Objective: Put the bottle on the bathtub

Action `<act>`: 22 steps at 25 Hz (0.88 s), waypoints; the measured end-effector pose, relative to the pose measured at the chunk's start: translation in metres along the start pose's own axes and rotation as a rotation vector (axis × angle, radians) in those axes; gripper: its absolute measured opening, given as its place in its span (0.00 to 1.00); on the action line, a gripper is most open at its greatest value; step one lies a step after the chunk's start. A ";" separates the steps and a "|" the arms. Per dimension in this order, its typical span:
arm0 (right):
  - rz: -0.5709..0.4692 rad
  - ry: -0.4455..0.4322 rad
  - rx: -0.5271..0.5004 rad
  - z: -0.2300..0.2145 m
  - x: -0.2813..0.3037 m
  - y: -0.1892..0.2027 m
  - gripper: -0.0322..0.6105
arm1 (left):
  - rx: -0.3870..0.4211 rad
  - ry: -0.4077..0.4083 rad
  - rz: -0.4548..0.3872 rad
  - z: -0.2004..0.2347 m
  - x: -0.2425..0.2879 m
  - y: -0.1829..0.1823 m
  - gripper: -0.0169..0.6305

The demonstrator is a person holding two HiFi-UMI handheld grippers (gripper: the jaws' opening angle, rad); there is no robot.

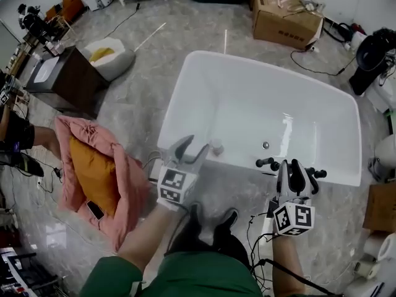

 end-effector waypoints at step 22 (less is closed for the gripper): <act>-0.194 -0.072 -0.062 0.058 -0.009 -0.168 0.24 | 0.064 -0.001 -0.169 -0.018 -0.046 -0.210 0.28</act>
Point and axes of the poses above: the fingertips, and each gripper's own axes: x forward along the fingers, z to its left, y out of its underside, the point moved 2 cm from there along -x, backward along the fingers, and after that the axes turned 13 degrees about -z, right-handed, at the moved point
